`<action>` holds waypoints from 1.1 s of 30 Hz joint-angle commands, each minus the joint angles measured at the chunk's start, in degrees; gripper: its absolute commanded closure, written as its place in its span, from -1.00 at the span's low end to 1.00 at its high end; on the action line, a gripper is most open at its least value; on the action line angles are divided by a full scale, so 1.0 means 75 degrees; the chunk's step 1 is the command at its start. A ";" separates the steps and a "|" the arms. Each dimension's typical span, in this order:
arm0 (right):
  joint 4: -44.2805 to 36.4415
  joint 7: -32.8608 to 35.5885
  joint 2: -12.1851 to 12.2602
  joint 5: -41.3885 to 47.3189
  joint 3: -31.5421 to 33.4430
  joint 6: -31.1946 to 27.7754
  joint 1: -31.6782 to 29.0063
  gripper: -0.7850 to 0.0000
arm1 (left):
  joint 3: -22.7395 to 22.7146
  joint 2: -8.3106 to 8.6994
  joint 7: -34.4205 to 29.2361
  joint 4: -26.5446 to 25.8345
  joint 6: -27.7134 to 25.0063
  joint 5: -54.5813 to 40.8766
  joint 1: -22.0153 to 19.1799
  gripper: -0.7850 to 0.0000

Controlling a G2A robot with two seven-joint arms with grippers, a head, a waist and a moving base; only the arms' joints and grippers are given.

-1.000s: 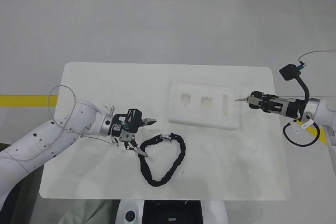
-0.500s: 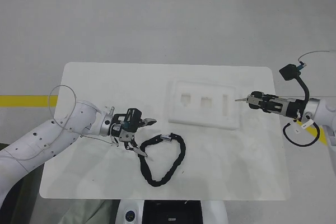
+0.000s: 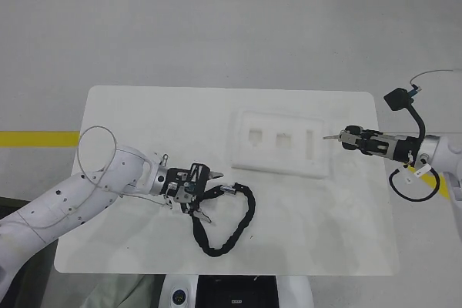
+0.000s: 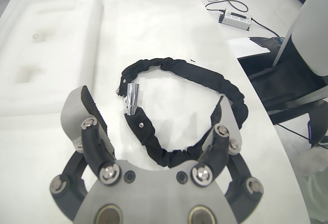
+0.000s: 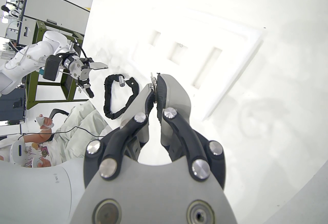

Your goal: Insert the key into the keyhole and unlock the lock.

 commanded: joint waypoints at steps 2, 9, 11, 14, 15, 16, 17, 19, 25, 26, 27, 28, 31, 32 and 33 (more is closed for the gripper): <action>0.0000 0.0000 0.0000 0.0000 0.0000 0.0000 0.0000 1.00 | -0.0020 -0.0143 -0.0022 0.0037 -0.0018 0.0035 0.0089 -1.00; 0.0000 0.0000 0.0000 0.0000 0.0000 0.0000 0.0000 1.00 | -0.0091 -0.0455 -0.0294 0.0362 0.0165 0.0357 0.0192 -1.00; 0.0000 0.0000 0.0000 0.0000 0.0000 0.0000 0.0000 1.00 | -0.0125 -0.0539 -0.0357 0.0425 0.0169 0.0364 0.0218 -1.00; 0.0000 0.0000 0.0000 0.0000 0.0000 0.0000 0.0000 1.00 | -0.0185 -0.0653 -0.0456 0.0556 0.0155 0.0409 0.0235 -1.00; 0.0000 0.0000 0.0000 0.0000 0.0000 0.0000 0.0000 1.00 | -0.0202 -0.0691 -0.0520 0.0592 0.0155 0.0447 0.0235 -1.00; 0.0000 0.0000 0.0000 0.0000 0.0000 0.0000 0.0000 1.00 | -0.0220 -0.0729 -0.0548 0.0622 0.0149 0.0447 0.0244 -1.00; 0.0000 0.0000 0.0000 0.0000 0.0000 0.0000 0.0000 1.00 | -0.0239 -0.0766 -0.0565 0.0661 0.0141 0.0450 0.0253 -1.00; 0.0000 0.0000 0.0000 0.0000 0.0000 0.0000 0.0000 1.00 | -0.0267 -0.0841 -0.0634 0.0757 0.0128 0.0478 0.0271 -1.00; 0.0000 0.0000 0.0000 0.0000 0.0000 0.0000 0.0000 1.00 | -0.0379 -0.1040 -0.0625 0.0971 0.0088 0.0574 0.0325 -0.69; 0.0000 0.0000 0.0000 0.0000 0.0000 0.0000 0.0000 1.00 | -0.0396 -0.1067 -0.0621 0.1002 0.0078 0.0603 0.0335 -0.63; 0.0000 0.0000 0.0000 0.0000 0.0000 0.0000 0.0000 1.00 | -0.0419 -0.1093 -0.0612 0.1043 0.0079 0.0621 0.0347 -0.58; 0.0000 0.0000 0.0000 0.0000 0.0000 0.0000 0.0000 1.00 | -0.0441 -0.1117 -0.0628 0.1082 0.0088 0.0646 0.0360 -0.52; 0.0000 0.0000 0.0000 0.0000 0.0000 0.0000 0.0000 1.00 | -0.0510 -0.1178 -0.0701 0.1156 0.0113 0.0724 0.0400 -0.51; 0.0000 0.0000 0.0000 0.0000 0.0000 0.0000 0.0000 1.00 | -0.0531 -0.1195 -0.0743 0.1173 0.0101 0.0741 0.0415 -0.52; 0.0000 0.0000 0.0000 0.0000 0.0000 0.0000 0.0000 1.00 | -0.0558 -0.1212 -0.0785 0.1195 0.0110 0.0752 0.0428 -0.51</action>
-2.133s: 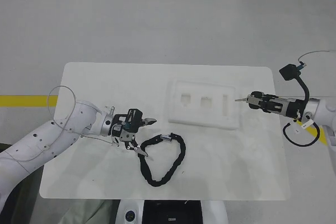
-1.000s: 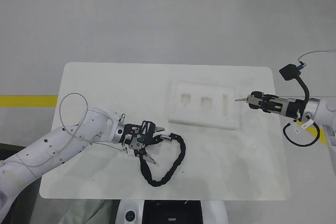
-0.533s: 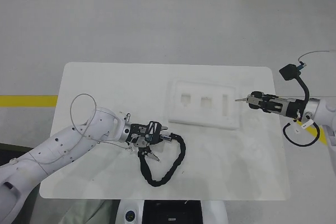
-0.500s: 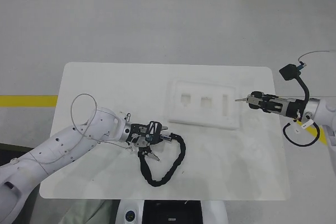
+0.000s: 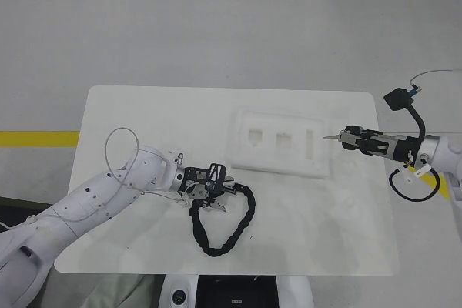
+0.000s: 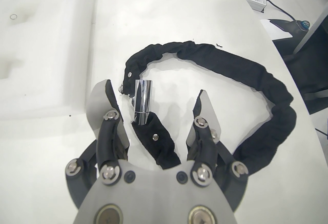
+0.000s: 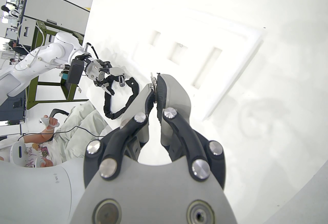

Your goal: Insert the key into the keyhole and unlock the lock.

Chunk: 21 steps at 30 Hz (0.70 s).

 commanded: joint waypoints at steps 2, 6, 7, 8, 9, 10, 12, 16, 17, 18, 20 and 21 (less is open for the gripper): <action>0.0000 0.0000 0.0000 0.0000 0.0000 0.0000 0.0000 1.00 | -0.0065 -0.0046 -0.0168 0.0040 0.0010 0.0068 0.0037 -0.46; 0.0000 0.0000 0.0000 0.0000 0.0000 0.0000 0.0000 1.00 | -0.0172 -0.0102 -0.0345 0.0056 0.0023 0.0088 0.0099 -0.33; 0.0000 0.0000 0.0000 0.0000 0.0000 0.0000 0.0000 1.00 | -0.0204 -0.0114 -0.0358 0.0063 0.0029 0.0067 0.0123 -0.28; 0.0000 0.0000 0.0000 0.0000 0.0000 0.0000 0.0000 1.00 | -0.0233 -0.0125 -0.0381 0.0063 0.0024 0.0073 0.0138 -0.21; 0.0000 0.0000 0.0000 0.0000 0.0000 0.0000 0.0000 1.00 | -0.0261 -0.0135 -0.0399 0.0061 0.0016 0.0082 0.0154 -0.02; 0.0000 0.0000 0.0000 0.0000 0.0000 0.0000 0.0000 1.00 | -0.0290 -0.0145 -0.0414 0.0060 0.0003 0.0088 0.0169 0.10; 0.0000 0.0000 0.0000 0.0000 0.0000 0.0000 0.0000 1.00 | -0.0344 -0.0164 -0.0442 0.0057 -0.0009 0.0117 0.0199 0.17; 0.0000 0.0000 0.0000 0.0000 0.0000 0.0000 0.0000 1.00 | -0.0438 -0.0210 -0.0499 0.0100 -0.0039 0.0157 0.0267 0.24; 0.0000 0.0000 0.0000 0.0000 0.0000 0.0000 0.0000 1.00 | -0.0463 -0.0221 -0.0518 0.0122 -0.0038 0.0158 0.0285 0.24; 0.0000 0.0000 0.0000 0.0000 0.0000 0.0000 0.0000 1.00 | -0.0487 -0.0233 -0.0535 0.0134 -0.0043 0.0154 0.0303 0.23; 0.0000 0.0000 0.0000 0.0000 0.0000 0.0000 0.0000 1.00 | -0.0533 -0.0257 -0.0588 0.0162 -0.0034 0.0164 0.0338 0.18; 0.0000 0.0000 0.0000 0.0000 0.0000 0.0000 0.0000 1.00 | -0.0555 -0.0269 -0.0616 0.0177 -0.0030 0.0164 0.0358 0.16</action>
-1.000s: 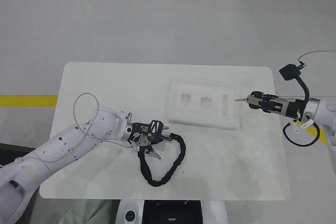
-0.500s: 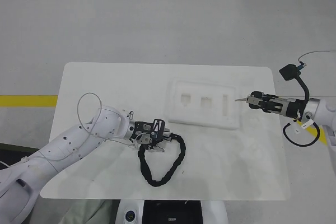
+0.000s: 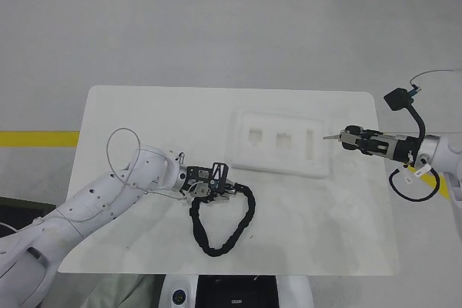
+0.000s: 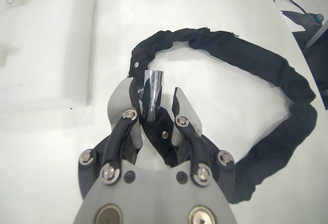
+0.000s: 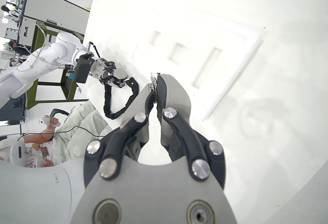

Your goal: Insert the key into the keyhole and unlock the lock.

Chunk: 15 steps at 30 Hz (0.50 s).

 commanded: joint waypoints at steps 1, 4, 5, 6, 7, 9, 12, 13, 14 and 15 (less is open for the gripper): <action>0.0000 0.0000 0.0000 0.0000 0.0000 0.0000 0.0000 1.00 | -0.0043 -0.0023 -0.0047 0.0026 0.0006 -0.0004 0.0037 0.15; 0.0000 0.0000 0.0000 0.0000 0.0000 0.0000 0.0000 1.00 | -0.0123 -0.0056 -0.0110 0.0060 0.0036 -0.0018 0.0089 0.18; 0.0000 0.0000 0.0000 0.0000 0.0000 0.0000 0.0000 1.00 | -0.0149 -0.0066 -0.0135 0.0065 0.0045 -0.0014 0.0106 0.20; 0.0000 0.0000 0.0000 0.0000 0.0000 0.0000 0.0000 1.00 | -0.0172 -0.0076 -0.0151 0.0070 0.0034 -0.0019 0.0123 0.23; 0.0000 0.0000 0.0000 0.0000 0.0000 0.0000 0.0000 1.00 | -0.0199 -0.0087 -0.0160 0.0076 0.0032 -0.0027 0.0135 0.29; 0.0000 0.0000 0.0000 0.0000 0.0000 0.0000 0.0000 1.00 | -0.0240 -0.0114 -0.0188 0.0084 0.0026 -0.0019 0.0158 0.45; 0.0000 0.0000 0.0000 0.0000 0.0000 0.0000 0.0000 1.00 | -0.0293 -0.0164 -0.0229 0.0163 0.0007 -0.0047 0.0191 0.76; 0.0000 0.0000 0.0000 0.0000 0.0000 0.0000 0.0000 1.00 | -0.0311 -0.0183 -0.0234 0.0196 -0.0001 -0.0080 0.0203 0.87; 0.0000 0.0000 0.0000 0.0000 0.0000 0.0000 0.0000 1.00 | -0.0329 -0.0202 -0.0238 0.0216 -0.0008 -0.0097 0.0210 1.00; 0.0000 0.0000 0.0000 0.0000 0.0000 0.0000 0.0000 1.00 | -0.0351 -0.0219 -0.0220 0.0231 -0.0010 -0.0117 0.0220 1.00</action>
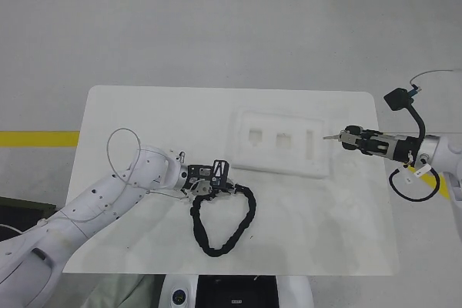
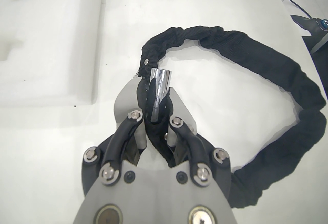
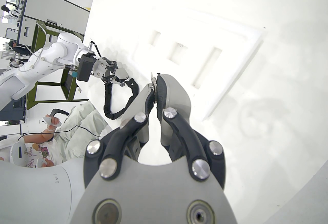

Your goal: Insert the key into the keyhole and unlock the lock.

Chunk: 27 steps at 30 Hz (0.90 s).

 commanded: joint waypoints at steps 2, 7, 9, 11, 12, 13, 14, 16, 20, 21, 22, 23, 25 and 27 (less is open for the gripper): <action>0.0000 0.0000 0.0000 0.0000 0.0000 0.0000 0.0000 1.00 | -0.0074 -0.0043 0.0109 0.0049 -0.0023 -0.0064 0.0031 1.00; 0.0000 0.0000 0.0000 0.0000 0.0000 0.0000 0.0000 1.00 | -0.0303 -0.0049 0.0573 0.0128 -0.0057 -0.0111 0.0110 1.00; -0.0046 -0.0166 -0.0016 0.0135 -0.0046 -0.0012 -0.0074 1.00 | -0.0416 -0.0027 0.0800 0.0130 -0.0056 -0.0061 0.0156 1.00; -0.0108 -0.0223 -0.0029 0.0374 -0.0103 -0.0043 -0.0116 1.00 | -0.0548 0.0006 0.1119 0.0088 -0.0049 -0.0025 0.0223 1.00; -0.0124 -0.0224 -0.0034 0.0514 -0.0132 -0.0052 -0.0115 1.00 | -0.0615 0.0026 0.1267 0.0068 -0.0021 0.0034 0.0260 1.00; -0.0145 -0.0227 -0.0047 0.0755 -0.0179 -0.0047 -0.0114 1.00 | -0.0692 0.0048 0.1517 0.0009 0.0025 0.0091 0.0305 1.00; -0.0158 -0.0213 -0.0056 0.0947 -0.0225 -0.0027 -0.0104 1.00 | -0.0750 0.0077 0.1681 -0.0009 0.0082 0.0270 0.0343 1.00; -0.0226 -0.0185 -0.0085 0.1417 -0.0369 0.0022 -0.0087 1.00 | -0.0901 0.0135 0.2238 -0.0091 0.0298 0.0505 0.0463 1.00; -0.0452 -0.0262 -0.0137 0.1897 -0.0690 0.0251 -0.0061 1.00 | -0.1174 0.0271 0.3048 -0.0172 0.0662 0.1115 0.0667 1.00; -0.0632 -0.0304 -0.0158 0.2031 -0.0827 0.0331 -0.0101 1.00 | -0.1242 0.0307 0.3252 -0.0213 0.0700 0.1241 0.0714 1.00; -0.0772 -0.0386 -0.0170 0.2028 -0.0919 0.0415 -0.0131 1.00 | -0.1306 0.0343 0.3446 -0.0231 0.0716 0.1342 0.0770 1.00; -0.0880 -0.0467 -0.0179 0.2014 -0.0986 0.0492 -0.0159 1.00 | -0.1367 0.0379 0.3595 -0.0237 0.0723 0.1447 0.0822 1.00; -0.1095 -0.0643 -0.0205 0.2161 -0.1102 0.0625 -0.0212 1.00 | -0.1494 0.0453 0.3914 -0.0260 0.0714 0.1629 0.0925 1.00; -0.1271 -0.0802 -0.0223 0.2242 -0.1168 0.0749 -0.0237 1.00 | -0.1624 0.0530 0.4178 -0.0252 0.0691 0.1813 0.1020 1.00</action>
